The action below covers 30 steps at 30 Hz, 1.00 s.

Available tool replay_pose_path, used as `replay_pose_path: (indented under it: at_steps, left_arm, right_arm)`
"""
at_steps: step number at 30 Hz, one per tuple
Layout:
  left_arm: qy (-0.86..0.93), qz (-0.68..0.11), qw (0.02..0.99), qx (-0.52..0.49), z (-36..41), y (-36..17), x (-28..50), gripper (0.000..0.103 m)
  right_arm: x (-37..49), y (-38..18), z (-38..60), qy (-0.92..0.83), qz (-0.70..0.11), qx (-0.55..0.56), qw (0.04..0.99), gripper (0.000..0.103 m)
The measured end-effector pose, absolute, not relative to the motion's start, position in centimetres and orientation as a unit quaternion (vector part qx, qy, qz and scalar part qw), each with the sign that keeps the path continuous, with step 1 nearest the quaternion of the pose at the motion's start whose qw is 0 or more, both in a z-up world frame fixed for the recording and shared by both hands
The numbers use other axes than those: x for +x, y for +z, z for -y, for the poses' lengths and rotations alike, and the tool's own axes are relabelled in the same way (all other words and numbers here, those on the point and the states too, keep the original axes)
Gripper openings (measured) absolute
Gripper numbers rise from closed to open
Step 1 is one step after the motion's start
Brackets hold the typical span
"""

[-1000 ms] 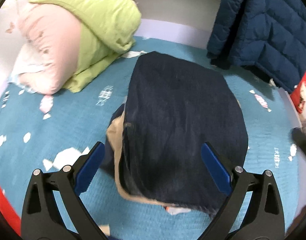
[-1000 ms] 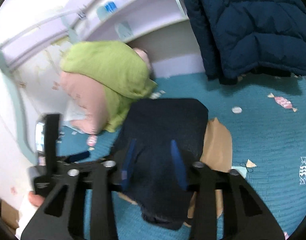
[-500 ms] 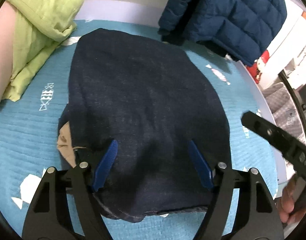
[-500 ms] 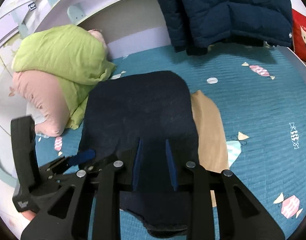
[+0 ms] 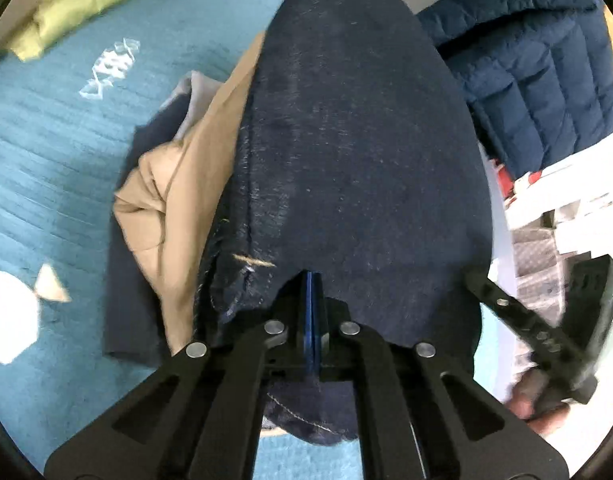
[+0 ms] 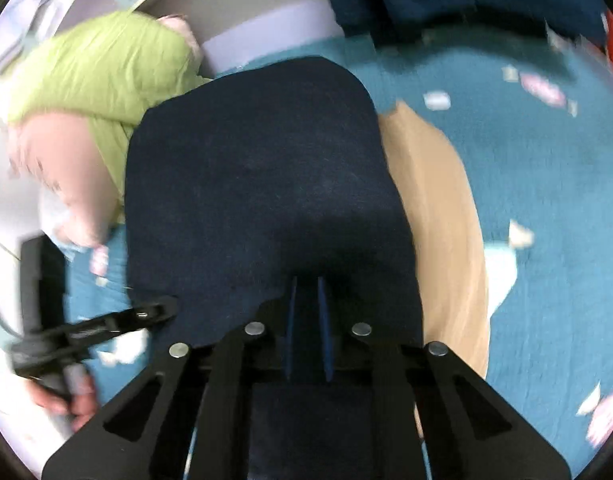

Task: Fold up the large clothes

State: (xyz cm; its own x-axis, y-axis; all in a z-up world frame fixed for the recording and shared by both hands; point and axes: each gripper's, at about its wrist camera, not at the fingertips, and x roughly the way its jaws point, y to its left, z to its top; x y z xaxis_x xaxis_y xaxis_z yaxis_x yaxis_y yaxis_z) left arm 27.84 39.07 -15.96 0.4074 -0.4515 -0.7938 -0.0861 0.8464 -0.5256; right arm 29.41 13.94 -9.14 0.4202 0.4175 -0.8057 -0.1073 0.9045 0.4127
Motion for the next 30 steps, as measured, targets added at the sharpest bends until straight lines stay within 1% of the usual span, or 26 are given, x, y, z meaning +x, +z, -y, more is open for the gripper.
replay_pose_path:
  at_steps: [1, 3, 4, 5, 7, 9, 10, 11, 12, 15, 17, 18, 19, 20, 22, 24, 25, 27, 30]
  left_arm:
    - [-0.094, -0.533, 0.812, -0.219, -38.6, -15.0, 27.3, 0.003]
    - [-0.078, -0.537, 0.821, -0.178, -37.8, -13.7, 26.3, 0.003]
    - [-0.082, -0.538, 0.821, -0.170, -37.4, -13.2, 25.7, 0.003]
    - [-0.086, -0.539, 0.821, -0.165, -37.2, -13.1, 25.2, 0.003]
    - [-0.070, -0.556, 0.815, -0.147, -36.9, -13.8, 25.6, 0.003]
    - [-0.062, -0.567, 0.806, -0.157, -37.1, -16.5, 26.8, 0.002]
    - [-0.065, -0.572, 0.798, -0.177, -37.4, -17.9, 27.1, 0.002]
    - [-0.066, -0.575, 0.790, -0.203, -37.9, -18.5, 27.4, 0.002]
    - [-0.066, -0.574, 0.790, -0.206, -38.0, -18.1, 27.3, 0.002]
    - [-0.051, -0.572, 0.800, -0.171, -37.3, -15.2, 26.3, 0.003]
    - [-0.050, -0.564, 0.812, -0.139, -36.1, -13.1, 24.8, 0.004]
    - [-0.056, -0.559, 0.816, -0.138, -35.7, -12.6, 24.2, 0.004]
    - [-0.063, -0.555, 0.817, -0.139, -35.2, -12.3, 23.6, 0.006]
    - [-0.068, -0.557, 0.816, -0.143, -34.6, -12.6, 23.1, 0.008]
    - [-0.050, -0.568, 0.810, -0.135, -34.0, -14.3, 23.3, 0.009]
    - [-0.028, -0.593, 0.793, -0.139, -33.8, -18.4, 23.9, 0.007]
    - [-0.023, -0.592, 0.792, -0.152, -33.9, -19.3, 24.1, 0.007]
    - [-0.011, -0.582, 0.796, -0.167, -34.0, -18.4, 23.5, 0.007]
    - [0.006, -0.583, 0.799, -0.150, -33.6, -16.6, 21.7, 0.009]
  right_arm:
    - [28.8, -8.2, -13.9, 0.154, -0.523, 0.134, 0.828, 0.012]
    - [27.7, -7.2, -14.1, 0.152, -0.539, 0.106, 0.822, 0.014]
    - [27.3, -7.5, -14.2, 0.147, -0.570, 0.091, 0.803, 0.015]
    - [27.5, -8.5, -14.3, 0.145, -0.596, 0.082, 0.785, 0.015]
    - [28.3, -10.9, -14.8, 0.143, -0.613, 0.061, 0.775, 0.016]
    - [29.7, -14.2, -15.1, 0.137, -0.628, 0.052, 0.765, 0.016]
    - [30.5, -15.9, -14.6, 0.133, -0.640, 0.078, 0.752, 0.016]
    - [30.7, -16.1, -14.2, 0.137, -0.645, 0.090, 0.747, 0.016]
    - [30.7, -15.9, -13.9, 0.144, -0.647, 0.097, 0.743, 0.016]
    - [29.3, -13.7, -12.7, 0.146, -0.653, 0.110, 0.735, 0.016]
    - [27.6, -12.0, -12.3, 0.167, -0.650, 0.105, 0.734, 0.019]
    - [26.8, -11.8, -12.2, 0.181, -0.651, 0.105, 0.730, 0.019]
    - [26.4, -12.2, -12.2, 0.184, -0.657, 0.102, 0.724, 0.019]
    - [26.2, -13.1, -12.2, 0.182, -0.662, 0.097, 0.721, 0.019]
    - [26.5, -15.7, -12.9, 0.178, -0.664, 0.084, 0.721, 0.019]
    - [27.3, -18.4, -13.2, 0.173, -0.672, 0.097, 0.714, 0.019]
    - [27.5, -18.6, -13.2, 0.178, -0.676, 0.102, 0.708, 0.019]
    - [27.1, -17.5, -12.7, 0.190, -0.673, 0.107, 0.707, 0.019]
    - [25.3, -15.1, -11.8, 0.209, -0.668, 0.097, 0.708, 0.020]
